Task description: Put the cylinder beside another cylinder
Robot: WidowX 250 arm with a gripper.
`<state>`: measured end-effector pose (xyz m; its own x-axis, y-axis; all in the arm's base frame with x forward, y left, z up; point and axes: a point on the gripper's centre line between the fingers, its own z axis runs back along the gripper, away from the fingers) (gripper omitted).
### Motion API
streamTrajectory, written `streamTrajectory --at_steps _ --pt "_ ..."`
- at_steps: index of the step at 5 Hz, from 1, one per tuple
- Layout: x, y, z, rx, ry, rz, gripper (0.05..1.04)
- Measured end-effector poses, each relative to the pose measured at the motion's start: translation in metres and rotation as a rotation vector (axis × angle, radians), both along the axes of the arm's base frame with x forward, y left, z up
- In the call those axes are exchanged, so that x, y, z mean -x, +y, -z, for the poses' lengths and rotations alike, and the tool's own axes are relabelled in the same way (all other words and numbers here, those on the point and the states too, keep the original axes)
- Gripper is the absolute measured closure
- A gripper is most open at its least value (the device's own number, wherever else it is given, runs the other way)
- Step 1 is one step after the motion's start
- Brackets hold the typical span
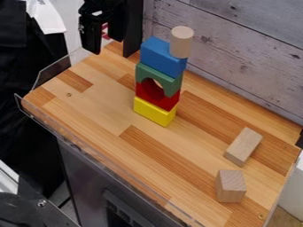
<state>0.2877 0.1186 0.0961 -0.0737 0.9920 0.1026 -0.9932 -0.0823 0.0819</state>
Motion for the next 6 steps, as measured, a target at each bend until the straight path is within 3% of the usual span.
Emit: streamTrajectory --at_steps 1,2,4,5,6 --pt "0.003 -0.001 0.01 0.013 0.033 -0.001 0.083" --pt "-0.005 -0.004 0.013 0.032 -0.009 0.004 0.083" --pt "-0.024 -0.008 0.013 0.069 -0.143 -0.08 0.083" --pt "-0.031 -0.009 0.014 0.091 -0.169 -0.105 0.083" --pt "-0.033 -0.01 0.023 0.078 -0.132 -0.1 0.083"
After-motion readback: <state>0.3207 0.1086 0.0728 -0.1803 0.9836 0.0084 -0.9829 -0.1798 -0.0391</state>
